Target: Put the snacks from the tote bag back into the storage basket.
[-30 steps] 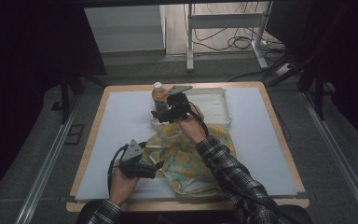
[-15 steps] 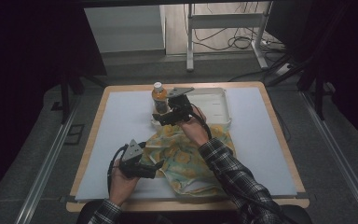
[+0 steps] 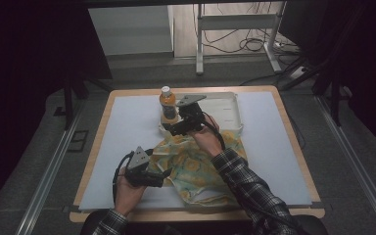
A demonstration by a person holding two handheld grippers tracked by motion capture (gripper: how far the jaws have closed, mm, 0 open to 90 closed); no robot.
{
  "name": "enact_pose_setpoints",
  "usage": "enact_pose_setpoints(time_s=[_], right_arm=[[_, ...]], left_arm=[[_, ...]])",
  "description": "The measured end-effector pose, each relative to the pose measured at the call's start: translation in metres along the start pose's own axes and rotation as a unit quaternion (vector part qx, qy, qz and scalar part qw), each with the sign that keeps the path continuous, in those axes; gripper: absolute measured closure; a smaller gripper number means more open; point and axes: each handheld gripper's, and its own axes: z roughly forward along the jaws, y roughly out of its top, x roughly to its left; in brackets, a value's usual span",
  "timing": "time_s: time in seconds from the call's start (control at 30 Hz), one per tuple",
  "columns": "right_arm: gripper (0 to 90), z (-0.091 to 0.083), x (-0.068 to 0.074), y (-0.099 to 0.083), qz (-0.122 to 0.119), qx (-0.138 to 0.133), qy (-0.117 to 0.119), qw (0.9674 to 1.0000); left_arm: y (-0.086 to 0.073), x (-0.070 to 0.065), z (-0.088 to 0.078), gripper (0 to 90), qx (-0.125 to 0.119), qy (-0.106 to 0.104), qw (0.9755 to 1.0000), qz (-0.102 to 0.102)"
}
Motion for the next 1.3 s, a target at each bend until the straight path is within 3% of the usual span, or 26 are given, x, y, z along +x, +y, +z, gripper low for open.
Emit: enact_pose_setpoints(time_s=[1.3], right_arm=[[5.4, -0.035, -0.001, -0.025, 0.014, 0.01, 0.006, 0.9998]], left_arm=[[0.0, 0.0, 0.001, 1.9, -0.002, 0.001, 1.0, 0.002]])
